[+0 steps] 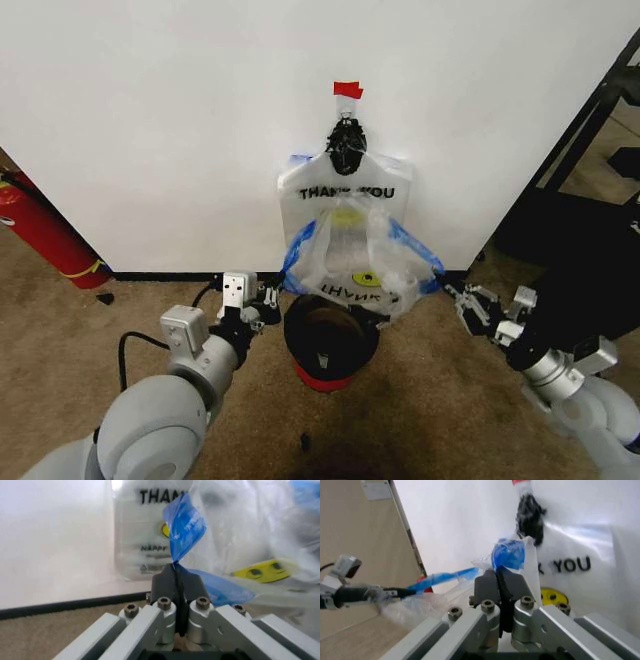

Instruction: Pick up the garbage bag from the wall and place it over the trash bin.

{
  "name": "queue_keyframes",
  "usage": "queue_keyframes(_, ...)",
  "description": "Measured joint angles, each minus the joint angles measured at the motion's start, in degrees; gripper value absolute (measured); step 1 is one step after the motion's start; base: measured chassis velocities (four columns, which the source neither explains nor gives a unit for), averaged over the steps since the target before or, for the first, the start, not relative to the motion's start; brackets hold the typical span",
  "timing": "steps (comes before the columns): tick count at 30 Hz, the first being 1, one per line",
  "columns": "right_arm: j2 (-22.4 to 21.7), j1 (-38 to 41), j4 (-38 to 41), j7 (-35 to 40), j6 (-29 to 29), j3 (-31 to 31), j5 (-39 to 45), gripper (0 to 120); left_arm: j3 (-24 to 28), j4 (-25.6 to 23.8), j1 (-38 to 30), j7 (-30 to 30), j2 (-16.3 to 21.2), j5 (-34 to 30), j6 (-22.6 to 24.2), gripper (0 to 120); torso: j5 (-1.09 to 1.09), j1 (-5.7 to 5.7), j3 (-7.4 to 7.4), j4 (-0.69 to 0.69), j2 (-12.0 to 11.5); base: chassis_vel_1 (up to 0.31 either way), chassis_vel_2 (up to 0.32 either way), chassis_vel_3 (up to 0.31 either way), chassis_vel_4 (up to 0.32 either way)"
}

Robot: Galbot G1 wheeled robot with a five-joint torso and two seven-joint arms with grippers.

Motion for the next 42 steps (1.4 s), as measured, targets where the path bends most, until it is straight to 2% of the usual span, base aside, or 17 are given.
queue_keyframes(9,-1.59,-0.93,7.24,8.36,-2.78,0.13,2.90,0,-5.87,0.03,0.44,0.80,2.67,-0.82,0.13,0,-0.01,0.00,0.00,0.01,0.00,0.000,0.000,0.000,0.000)
queue_keyframes(14,-3.19,-0.93,10.94,11.96,-4.41,0.04,4.12,0,-11.78,0.07,0.77,0.83,5.53,-6.00,0.19,0,-0.01,0.00,0.00,0.01,0.00,0.000,0.000,0.000,0.000)
queue_keyframes(21,-4.64,-3.19,14.75,14.04,-6.22,0.16,5.41,0,-15.56,0.09,1.44,-0.23,7.65,-11.94,1.12,0,-0.01,0.00,0.00,0.00,0.00,0.000,0.000,0.000,0.000)
queue_keyframes(26,-4.95,-5.50,15.28,14.18,-6.50,-0.06,4.98,0,-15.90,0.10,2.44,-1.44,7.84,-14.29,1.82,0,-0.01,0.00,0.00,0.00,0.00,0.000,0.000,0.000,0.000)
queue_keyframes(28,-5.13,-8.95,15.37,14.61,-6.50,-1.21,3.47,0,-13.99,0.14,3.49,-3.20,8.11,-15.82,2.90,0,-0.01,0.00,0.00,0.00,0.00,0.000,0.000,0.000,0.000)
queue_keyframes(34,-4.55,-9.89,13.89,15.28,-6.32,-3.30,2.08,0,-12.02,0.16,2.46,-3.78,8.52,-16.22,3.93,0,0.00,0.00,0.00,0.00,0.00,0.000,0.000,0.000,0.000)
queue_keyframes(37,-4.06,-9.73,12.68,15.32,-6.03,-4.22,1.47,0,-11.03,0.17,2.32,-3.80,8.13,-16.10,3.97,0,0.00,0.00,0.00,0.00,0.00,0.000,0.000,0.000,0.000)
queue_keyframes(42,-2.60,-6.83,8.39,15.46,-4.97,-7.29,-0.34,0,-7.83,0.18,1.88,-2.29,5.10,-12.55,3.17,0,0.01,0.00,0.00,0.01,0.00,0.000,0.000,0.000,0.000)
